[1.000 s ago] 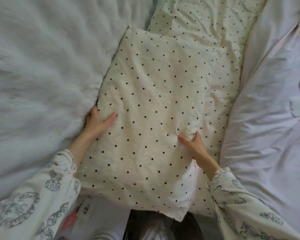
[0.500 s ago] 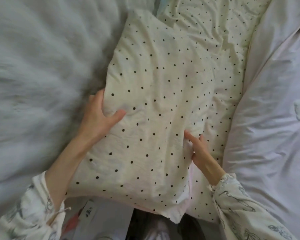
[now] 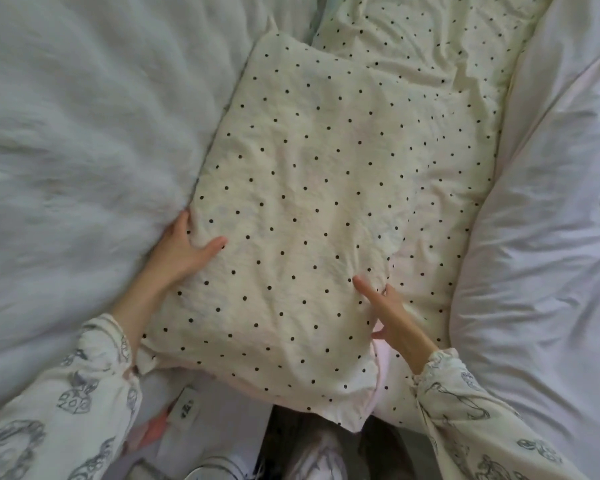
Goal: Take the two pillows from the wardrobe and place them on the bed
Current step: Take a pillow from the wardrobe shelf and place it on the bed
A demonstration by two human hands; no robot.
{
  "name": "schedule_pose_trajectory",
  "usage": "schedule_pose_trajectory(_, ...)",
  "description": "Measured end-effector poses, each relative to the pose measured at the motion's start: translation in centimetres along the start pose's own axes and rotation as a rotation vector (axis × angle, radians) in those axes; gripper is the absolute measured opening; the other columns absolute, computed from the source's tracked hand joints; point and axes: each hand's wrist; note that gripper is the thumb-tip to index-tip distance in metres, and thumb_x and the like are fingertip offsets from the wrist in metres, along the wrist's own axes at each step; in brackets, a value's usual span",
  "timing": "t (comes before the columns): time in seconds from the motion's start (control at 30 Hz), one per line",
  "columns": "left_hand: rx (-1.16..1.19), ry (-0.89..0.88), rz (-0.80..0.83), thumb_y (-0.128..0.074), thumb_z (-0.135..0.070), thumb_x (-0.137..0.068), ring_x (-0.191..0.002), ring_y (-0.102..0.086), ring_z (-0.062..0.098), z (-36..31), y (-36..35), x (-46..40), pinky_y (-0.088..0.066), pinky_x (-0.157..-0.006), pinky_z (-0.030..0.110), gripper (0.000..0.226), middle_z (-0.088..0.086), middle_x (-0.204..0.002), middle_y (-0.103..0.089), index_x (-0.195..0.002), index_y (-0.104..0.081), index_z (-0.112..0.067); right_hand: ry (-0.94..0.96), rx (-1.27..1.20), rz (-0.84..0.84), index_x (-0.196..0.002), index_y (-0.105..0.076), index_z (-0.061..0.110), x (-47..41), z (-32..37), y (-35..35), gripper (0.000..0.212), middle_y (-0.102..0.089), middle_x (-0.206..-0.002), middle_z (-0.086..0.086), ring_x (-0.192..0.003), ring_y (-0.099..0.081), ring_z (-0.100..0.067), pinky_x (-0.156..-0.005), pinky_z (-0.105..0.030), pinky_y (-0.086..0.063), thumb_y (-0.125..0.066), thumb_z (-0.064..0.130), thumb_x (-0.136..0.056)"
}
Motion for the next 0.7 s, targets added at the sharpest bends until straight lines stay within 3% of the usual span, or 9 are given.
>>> schedule_pose_trajectory(0.1, 0.041, 0.015, 0.046, -0.073, -0.051, -0.068, -0.133, -0.038, 0.025, -0.7, 0.8, -0.1, -0.033, -0.109, 0.044, 0.098, 0.009, -0.148, -0.036, -0.143, -0.021, -0.015, 0.112, -0.029, -0.070, -0.125, -0.048, 0.017, 0.5, -0.4, -0.7, 0.066, -0.062, -0.121, -0.002, -0.099, -0.063, -0.022, -0.075, -0.042, -0.053, -0.076, 0.042, -0.071)
schedule_pose_trajectory(0.2, -0.046, 0.016, 0.010, -0.073, -0.057, -0.064, -0.135, -0.033, 0.028, -0.3, 0.4, 1.1, -0.030, -0.110, 0.045, 0.104, 0.010, -0.149, -0.032, -0.144, -0.018, -0.020, 0.271, 0.008, -0.122, -0.120, -0.056, 0.015, 0.7, -0.8, -0.9, 0.051, -0.067, -0.113, -0.007, -0.098, -0.066, -0.025, -0.087, -0.047, -0.053, -0.076, 0.028, -0.075)
schedule_pose_trajectory(0.37, -0.157, 0.046, -0.014, -0.070, -0.054, -0.070, -0.138, -0.024, 0.035, 0.3, -1.3, 1.4, -0.023, -0.112, 0.047, 0.101, 0.018, -0.151, -0.025, -0.145, -0.013, -0.017, 0.206, 0.051, -0.085, -0.126, -0.051, 0.010, -0.3, -1.2, -0.8, 0.056, -0.065, -0.115, -0.011, -0.100, -0.065, -0.029, -0.090, -0.049, -0.052, -0.074, 0.026, -0.077)
schedule_pose_trajectory(0.47, -0.154, 0.075, -0.023, -0.070, -0.054, -0.070, -0.133, -0.030, 0.039, 0.7, -1.3, 1.2, -0.029, -0.108, 0.050, 0.097, 0.022, -0.145, -0.031, -0.144, -0.017, -0.018, 0.178, 0.066, 0.002, -0.124, -0.053, 0.017, -0.4, -0.9, -0.2, 0.050, -0.070, -0.104, -0.001, -0.085, -0.071, -0.016, -0.068, -0.034, -0.059, -0.073, 0.029, -0.079)
schedule_pose_trajectory(0.53, -0.129, 0.036, -0.075, -0.068, -0.049, -0.074, -0.130, -0.032, 0.040, 1.0, -1.6, 2.1, -0.032, -0.105, 0.050, 0.089, 0.023, -0.141, -0.032, -0.142, -0.020, -0.019, 0.193, 0.072, 0.011, -0.123, -0.051, 0.020, -0.2, -0.9, 0.1, 0.051, -0.068, -0.098, 0.007, -0.074, -0.070, -0.004, -0.054, -0.020, -0.054, -0.073, 0.028, -0.078)
schedule_pose_trajectory(0.6, -0.157, -0.095, -0.178, -0.066, -0.040, -0.079, -0.130, -0.030, 0.040, 1.0, -2.1, 3.4, -0.032, -0.105, 0.050, 0.079, 0.024, -0.141, -0.028, -0.142, -0.024, -0.017, 0.269, 0.143, -0.104, -0.129, -0.042, 0.018, -0.3, -0.5, -0.3, 0.063, -0.061, -0.113, 0.001, -0.094, -0.066, -0.013, -0.075, -0.029, -0.056, -0.075, 0.024, -0.075)
schedule_pose_trajectory(0.63, -0.232, -0.198, -0.234, -0.064, -0.037, -0.082, -0.132, -0.028, 0.040, 1.0, -2.4, 3.8, -0.031, -0.106, 0.051, 0.073, 0.024, -0.144, -0.026, -0.142, -0.027, -0.017, 0.344, 0.249, -0.207, -0.133, -0.036, 0.016, -0.3, -0.2, -0.6, 0.070, -0.052, -0.126, -0.004, -0.111, -0.057, -0.020, -0.091, -0.038, -0.051, -0.075, 0.022, -0.074)
schedule_pose_trajectory(0.7, -0.417, -0.373, -0.279, -0.057, -0.039, -0.086, -0.139, -0.018, 0.040, 0.6, -3.5, 4.5, -0.023, -0.108, 0.057, 0.066, 0.022, -0.152, -0.017, -0.142, -0.028, -0.021, 0.515, 0.516, -0.337, -0.145, -0.020, 0.018, 0.0, 0.3, -1.5, 0.083, -0.023, -0.151, -0.009, -0.137, -0.028, -0.029, -0.111, -0.039, -0.029, -0.070, 0.021, -0.079)
Point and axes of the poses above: each hand's wrist, its own x-axis away from the middle knuckle, its own y-axis out of the back of the hand, z = x × y
